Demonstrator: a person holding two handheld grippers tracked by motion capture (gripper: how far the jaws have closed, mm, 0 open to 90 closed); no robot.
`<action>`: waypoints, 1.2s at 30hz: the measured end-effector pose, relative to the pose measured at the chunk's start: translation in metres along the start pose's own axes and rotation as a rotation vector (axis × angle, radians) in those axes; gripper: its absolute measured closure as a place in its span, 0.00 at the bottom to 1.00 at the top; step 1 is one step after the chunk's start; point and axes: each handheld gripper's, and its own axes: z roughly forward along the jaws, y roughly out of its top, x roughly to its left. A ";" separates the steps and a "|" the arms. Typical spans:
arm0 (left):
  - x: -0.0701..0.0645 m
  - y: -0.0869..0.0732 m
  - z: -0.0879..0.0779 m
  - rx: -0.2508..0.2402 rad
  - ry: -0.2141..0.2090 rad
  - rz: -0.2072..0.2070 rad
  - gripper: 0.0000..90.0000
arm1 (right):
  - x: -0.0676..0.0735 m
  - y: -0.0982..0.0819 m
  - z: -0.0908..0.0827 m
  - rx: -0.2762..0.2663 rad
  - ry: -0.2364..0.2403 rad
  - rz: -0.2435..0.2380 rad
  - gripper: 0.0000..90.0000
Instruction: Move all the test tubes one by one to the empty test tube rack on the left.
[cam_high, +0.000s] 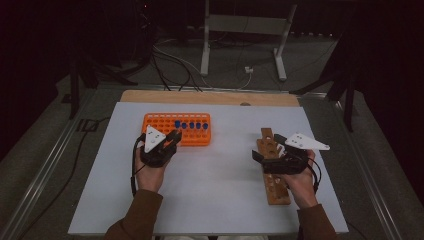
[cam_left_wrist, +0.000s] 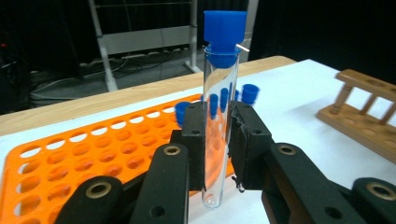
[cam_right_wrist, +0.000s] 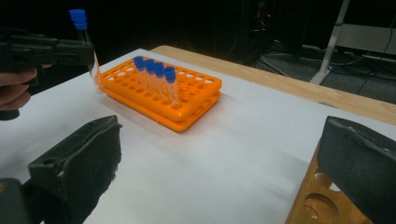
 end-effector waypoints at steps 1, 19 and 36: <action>0.001 0.000 0.002 0.002 0.008 -0.002 0.87 | 0.000 -0.001 -0.001 -0.001 0.001 -0.002 0.00; 0.018 -0.001 0.022 0.007 0.117 -0.040 0.87 | -0.016 -0.003 -0.015 -0.033 -0.013 0.069 0.00; 0.027 -0.008 0.040 -0.007 0.137 -0.097 0.87 | -0.015 -0.005 -0.012 -0.031 -0.005 0.085 0.00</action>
